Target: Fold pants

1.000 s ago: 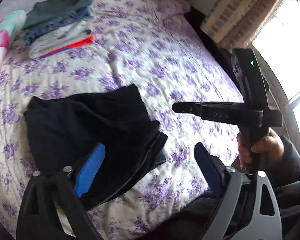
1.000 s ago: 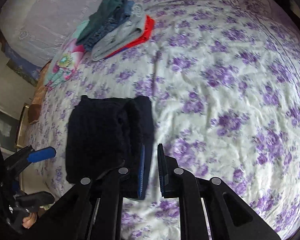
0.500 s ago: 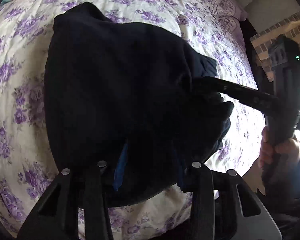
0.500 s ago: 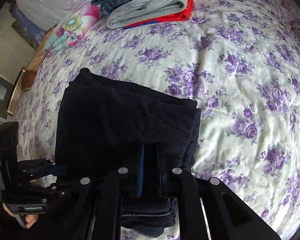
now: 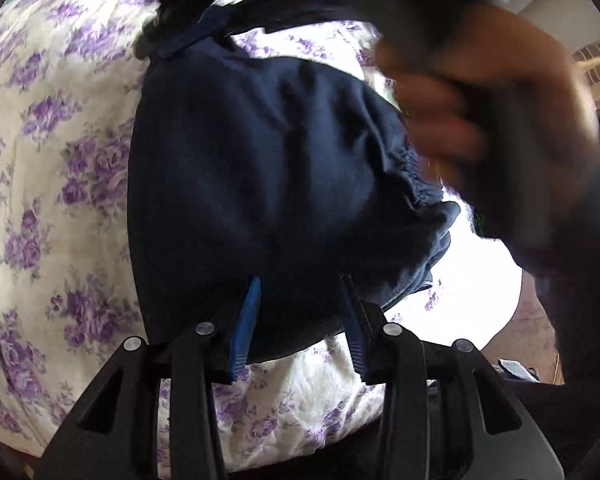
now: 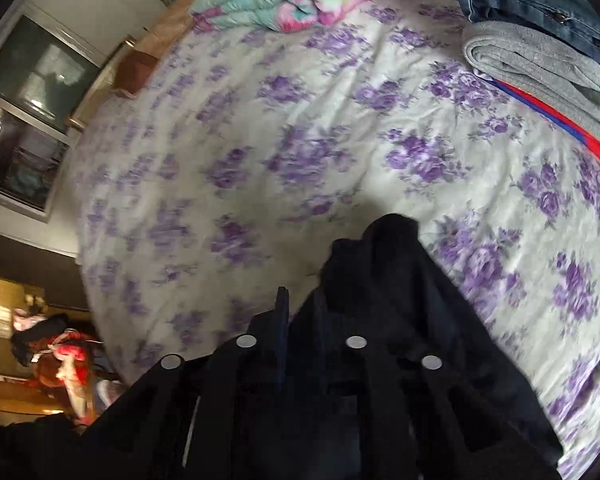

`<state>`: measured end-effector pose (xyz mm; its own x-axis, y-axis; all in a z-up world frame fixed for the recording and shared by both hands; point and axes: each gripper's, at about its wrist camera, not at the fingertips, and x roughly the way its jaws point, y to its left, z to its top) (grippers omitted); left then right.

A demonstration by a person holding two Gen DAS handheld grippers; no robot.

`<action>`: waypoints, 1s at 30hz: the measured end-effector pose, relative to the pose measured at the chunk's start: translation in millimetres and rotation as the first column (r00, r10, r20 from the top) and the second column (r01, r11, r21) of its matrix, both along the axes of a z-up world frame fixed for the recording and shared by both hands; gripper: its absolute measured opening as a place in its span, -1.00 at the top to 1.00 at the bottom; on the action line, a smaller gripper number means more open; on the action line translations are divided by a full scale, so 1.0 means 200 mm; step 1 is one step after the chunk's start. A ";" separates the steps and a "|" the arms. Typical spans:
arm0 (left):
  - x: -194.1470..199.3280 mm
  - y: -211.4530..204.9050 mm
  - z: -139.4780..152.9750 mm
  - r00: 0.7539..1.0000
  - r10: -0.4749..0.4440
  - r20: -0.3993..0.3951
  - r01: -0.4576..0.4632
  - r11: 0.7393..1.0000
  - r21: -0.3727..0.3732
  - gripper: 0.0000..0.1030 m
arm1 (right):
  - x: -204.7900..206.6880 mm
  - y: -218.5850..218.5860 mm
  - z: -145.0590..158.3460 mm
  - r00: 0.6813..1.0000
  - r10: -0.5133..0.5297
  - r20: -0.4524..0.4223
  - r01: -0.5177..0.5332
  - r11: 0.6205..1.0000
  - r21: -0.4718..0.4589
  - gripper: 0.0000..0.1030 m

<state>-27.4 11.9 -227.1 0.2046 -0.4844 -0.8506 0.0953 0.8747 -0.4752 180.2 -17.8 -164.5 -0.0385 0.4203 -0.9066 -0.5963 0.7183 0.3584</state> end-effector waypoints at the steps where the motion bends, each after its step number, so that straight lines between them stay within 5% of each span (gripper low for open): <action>1: 0.00 0.00 -0.01 1.000 0.005 0.004 -0.005 1.000 0.002 0.24 | 0.03 0.01 -0.06 1.000 -0.014 0.004 0.014 0.999 -0.048 1.00; 3: 0.04 -0.03 -0.05 1.000 0.005 0.012 -0.005 1.000 0.007 0.24 | 0.07 0.01 -0.15 0.998 -0.053 -0.031 0.051 0.997 -0.055 1.00; 5: 0.04 -0.04 -0.05 1.000 0.007 0.011 -0.007 1.000 0.005 0.24 | 0.03 0.04 -0.14 0.999 -0.036 0.022 0.038 0.996 -0.079 1.00; 9: 0.02 0.02 0.07 0.999 0.034 0.041 -0.034 0.999 0.011 0.17 | -0.02 0.02 0.03 0.997 -0.017 0.074 0.020 0.999 -0.039 0.89; 11: 0.01 0.14 0.17 0.991 0.099 0.093 -0.100 0.995 0.009 -0.33 | -0.02 -0.12 0.23 0.992 -0.060 0.116 0.055 0.998 0.043 0.07; 12: 0.00 0.22 0.22 0.982 0.150 0.118 -0.151 0.988 0.000 -0.62 | -0.03 -0.20 0.32 0.984 -0.090 0.150 0.080 0.994 0.075 -0.60; 13: 0.00 0.30 0.24 0.973 0.195 0.125 -0.195 0.981 -0.016 -0.71 | -0.05 -0.31 0.42 0.969 -0.136 0.204 0.116 0.987 0.109 -0.69; 19: 0.15 0.50 0.03 0.956 0.285 -0.075 -0.294 0.939 -0.177 -0.70 | -0.20 -0.94 0.63 0.926 -0.313 0.211 0.282 0.945 0.165 -0.72; 23: 0.21 0.47 -0.05 0.958 0.258 -0.123 -0.279 0.937 -0.208 -0.70 | -0.42 -1.32 0.58 0.886 -0.416 0.204 0.403 0.909 0.102 -0.72; 30: 0.32 0.37 -0.22 0.964 0.171 -0.204 -0.209 0.960 -0.187 -0.70 | -0.80 -1.74 0.44 0.772 -0.627 0.103 0.627 0.778 0.036 -0.72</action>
